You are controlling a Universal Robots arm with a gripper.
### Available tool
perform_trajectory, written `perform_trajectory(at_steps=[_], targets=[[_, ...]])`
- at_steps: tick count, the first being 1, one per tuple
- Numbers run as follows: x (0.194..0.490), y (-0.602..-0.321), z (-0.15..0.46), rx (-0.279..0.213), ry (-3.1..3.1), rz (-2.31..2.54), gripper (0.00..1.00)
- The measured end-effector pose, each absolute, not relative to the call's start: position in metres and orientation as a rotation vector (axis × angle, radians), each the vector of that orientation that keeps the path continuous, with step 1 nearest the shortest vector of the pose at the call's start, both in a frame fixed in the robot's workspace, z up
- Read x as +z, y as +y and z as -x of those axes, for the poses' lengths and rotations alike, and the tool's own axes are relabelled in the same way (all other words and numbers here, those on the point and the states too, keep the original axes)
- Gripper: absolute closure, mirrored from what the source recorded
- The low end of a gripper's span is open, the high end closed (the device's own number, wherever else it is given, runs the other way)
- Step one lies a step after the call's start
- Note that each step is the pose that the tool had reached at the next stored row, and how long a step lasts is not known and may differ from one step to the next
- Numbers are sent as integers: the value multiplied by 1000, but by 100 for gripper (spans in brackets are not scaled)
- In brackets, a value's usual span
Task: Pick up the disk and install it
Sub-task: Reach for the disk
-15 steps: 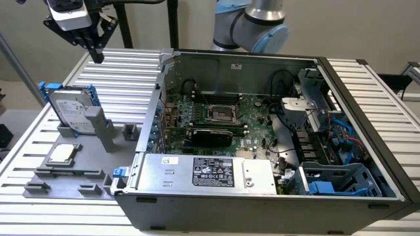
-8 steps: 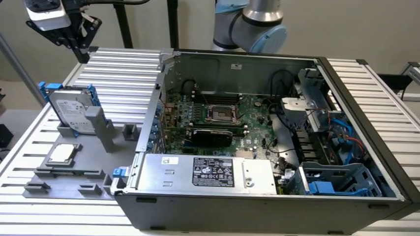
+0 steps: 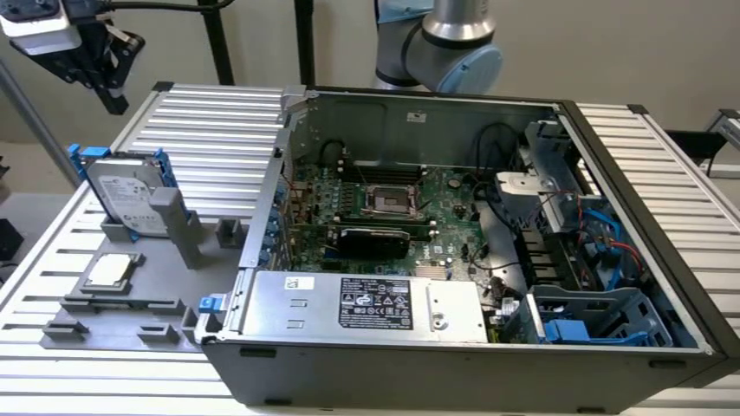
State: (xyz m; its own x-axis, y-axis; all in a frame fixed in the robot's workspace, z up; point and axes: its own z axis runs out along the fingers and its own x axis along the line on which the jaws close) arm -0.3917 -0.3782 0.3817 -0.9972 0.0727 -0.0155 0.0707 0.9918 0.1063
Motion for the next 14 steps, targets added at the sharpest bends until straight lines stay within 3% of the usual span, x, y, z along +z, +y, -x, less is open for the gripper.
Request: perform_trajectory(at_steps=[4, 11, 14], targets=[[381, -378, 408, 131, 3117, -110, 89], [380, -376, 423, 3, 3118, -86, 89], [378, -375, 426, -7, 3118, -72, 89]])
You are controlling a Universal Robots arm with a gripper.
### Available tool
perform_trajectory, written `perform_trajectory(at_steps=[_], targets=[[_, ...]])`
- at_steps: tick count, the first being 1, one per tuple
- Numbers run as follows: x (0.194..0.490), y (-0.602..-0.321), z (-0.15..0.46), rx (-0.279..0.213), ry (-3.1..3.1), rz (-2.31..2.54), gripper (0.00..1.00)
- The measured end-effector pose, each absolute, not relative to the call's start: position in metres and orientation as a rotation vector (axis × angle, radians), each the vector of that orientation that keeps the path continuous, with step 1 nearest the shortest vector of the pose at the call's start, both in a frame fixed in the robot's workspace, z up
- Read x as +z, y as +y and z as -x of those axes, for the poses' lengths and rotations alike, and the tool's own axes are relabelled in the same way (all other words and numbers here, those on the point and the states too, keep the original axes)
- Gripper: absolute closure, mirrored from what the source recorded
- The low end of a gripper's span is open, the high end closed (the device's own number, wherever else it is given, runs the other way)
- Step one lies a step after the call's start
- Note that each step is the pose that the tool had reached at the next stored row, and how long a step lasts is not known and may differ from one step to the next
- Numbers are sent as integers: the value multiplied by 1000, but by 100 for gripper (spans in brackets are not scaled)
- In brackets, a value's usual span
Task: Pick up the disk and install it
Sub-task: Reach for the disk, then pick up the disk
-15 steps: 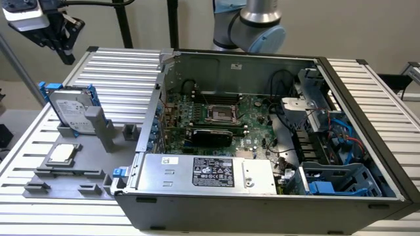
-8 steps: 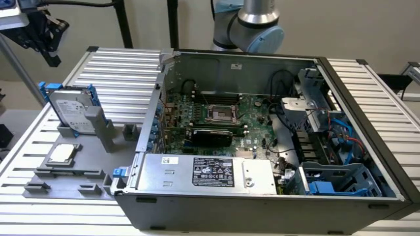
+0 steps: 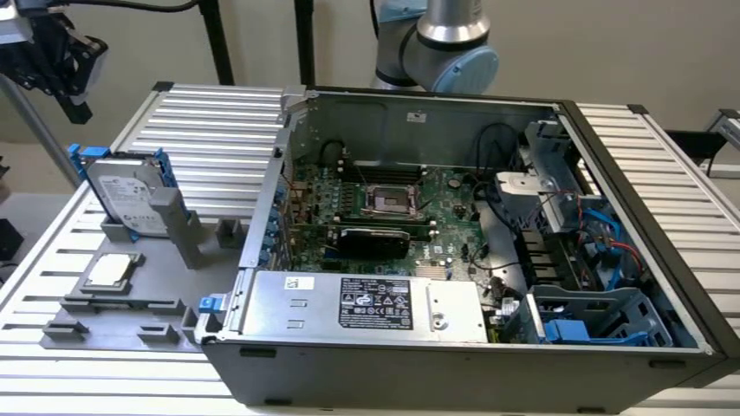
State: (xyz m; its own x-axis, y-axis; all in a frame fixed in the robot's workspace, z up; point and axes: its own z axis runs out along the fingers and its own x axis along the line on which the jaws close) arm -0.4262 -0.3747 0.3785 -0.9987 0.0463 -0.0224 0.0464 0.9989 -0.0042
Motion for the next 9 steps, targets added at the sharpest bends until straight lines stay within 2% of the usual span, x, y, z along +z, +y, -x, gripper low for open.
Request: perform_trajectory(at_steps=[9], targets=[[375, -373, 431, -7, 3119, -59, 89]])
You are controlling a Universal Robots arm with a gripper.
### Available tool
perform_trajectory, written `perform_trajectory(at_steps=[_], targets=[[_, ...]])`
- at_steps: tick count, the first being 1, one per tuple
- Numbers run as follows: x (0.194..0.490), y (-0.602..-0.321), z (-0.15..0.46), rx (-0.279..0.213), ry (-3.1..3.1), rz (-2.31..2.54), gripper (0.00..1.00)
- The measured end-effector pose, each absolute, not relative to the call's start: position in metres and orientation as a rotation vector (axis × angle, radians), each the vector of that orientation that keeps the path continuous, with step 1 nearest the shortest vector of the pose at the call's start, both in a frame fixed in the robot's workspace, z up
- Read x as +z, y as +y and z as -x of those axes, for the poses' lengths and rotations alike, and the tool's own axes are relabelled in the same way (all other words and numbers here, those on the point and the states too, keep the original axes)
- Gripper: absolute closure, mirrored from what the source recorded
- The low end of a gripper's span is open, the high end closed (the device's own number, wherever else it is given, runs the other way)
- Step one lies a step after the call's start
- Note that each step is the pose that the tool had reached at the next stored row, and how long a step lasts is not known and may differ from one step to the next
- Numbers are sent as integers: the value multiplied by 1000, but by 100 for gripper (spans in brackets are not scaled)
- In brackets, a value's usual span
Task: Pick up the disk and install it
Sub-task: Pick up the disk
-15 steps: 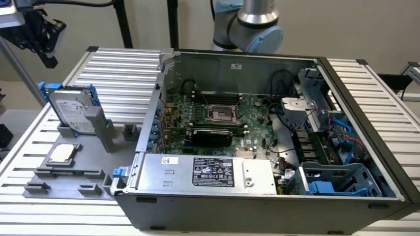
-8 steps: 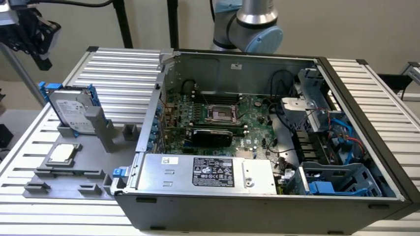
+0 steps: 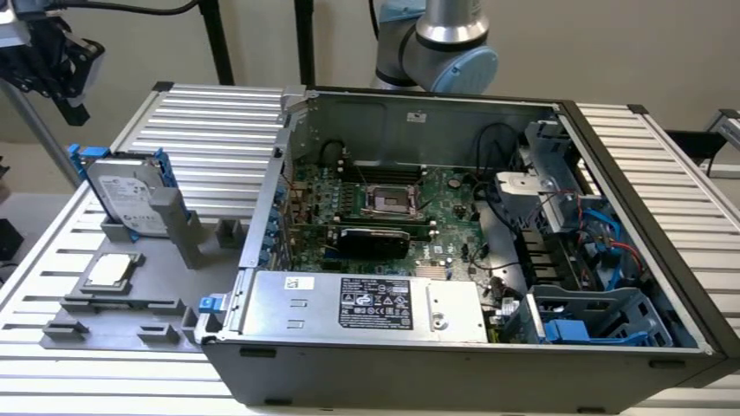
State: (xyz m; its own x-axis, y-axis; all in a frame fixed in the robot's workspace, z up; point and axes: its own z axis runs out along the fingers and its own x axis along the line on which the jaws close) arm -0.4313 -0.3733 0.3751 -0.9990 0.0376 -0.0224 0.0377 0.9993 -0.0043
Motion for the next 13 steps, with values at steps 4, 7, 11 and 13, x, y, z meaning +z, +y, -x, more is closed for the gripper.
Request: perform_trajectory(at_steps=[4, 7, 11, 13], targets=[[375, -373, 431, -7, 3119, -59, 89], [375, -373, 431, -7, 3119, -59, 89], [375, -373, 431, -7, 3119, -59, 89], [375, -373, 431, -7, 3119, -34, 89]])
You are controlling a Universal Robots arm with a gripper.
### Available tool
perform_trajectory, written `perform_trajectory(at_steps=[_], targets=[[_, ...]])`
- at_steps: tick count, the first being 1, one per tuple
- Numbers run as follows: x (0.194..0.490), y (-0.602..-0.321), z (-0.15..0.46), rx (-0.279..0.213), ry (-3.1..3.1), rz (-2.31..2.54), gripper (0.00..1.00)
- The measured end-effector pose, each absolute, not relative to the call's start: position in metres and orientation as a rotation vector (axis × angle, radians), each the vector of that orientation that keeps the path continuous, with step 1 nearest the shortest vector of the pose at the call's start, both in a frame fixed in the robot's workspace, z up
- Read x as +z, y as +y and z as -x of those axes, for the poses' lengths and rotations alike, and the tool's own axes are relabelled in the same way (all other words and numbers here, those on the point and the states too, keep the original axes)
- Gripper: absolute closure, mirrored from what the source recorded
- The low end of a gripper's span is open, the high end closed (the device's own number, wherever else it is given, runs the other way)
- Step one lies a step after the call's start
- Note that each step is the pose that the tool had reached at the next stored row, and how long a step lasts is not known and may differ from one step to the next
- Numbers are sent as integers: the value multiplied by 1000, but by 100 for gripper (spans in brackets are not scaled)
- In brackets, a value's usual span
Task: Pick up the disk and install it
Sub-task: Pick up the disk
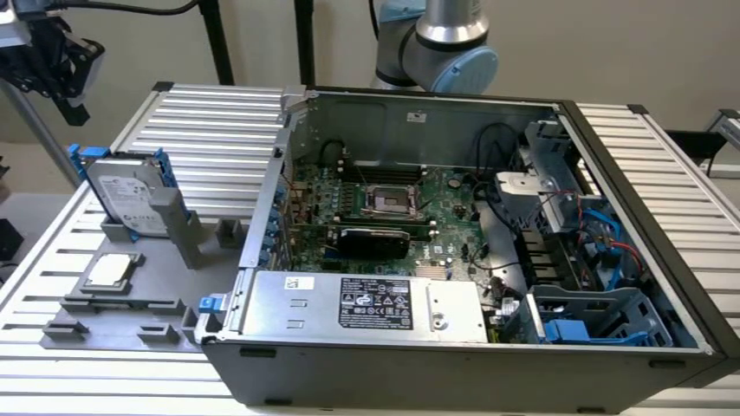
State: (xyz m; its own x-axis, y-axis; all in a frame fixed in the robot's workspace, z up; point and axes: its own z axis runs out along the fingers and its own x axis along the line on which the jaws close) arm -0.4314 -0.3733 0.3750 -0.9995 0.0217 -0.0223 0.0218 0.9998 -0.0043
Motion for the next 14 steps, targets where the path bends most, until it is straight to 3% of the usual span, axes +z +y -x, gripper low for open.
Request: perform_trajectory(at_steps=[14], targets=[[374, -373, 431, -3, 3098, 363, 89]])
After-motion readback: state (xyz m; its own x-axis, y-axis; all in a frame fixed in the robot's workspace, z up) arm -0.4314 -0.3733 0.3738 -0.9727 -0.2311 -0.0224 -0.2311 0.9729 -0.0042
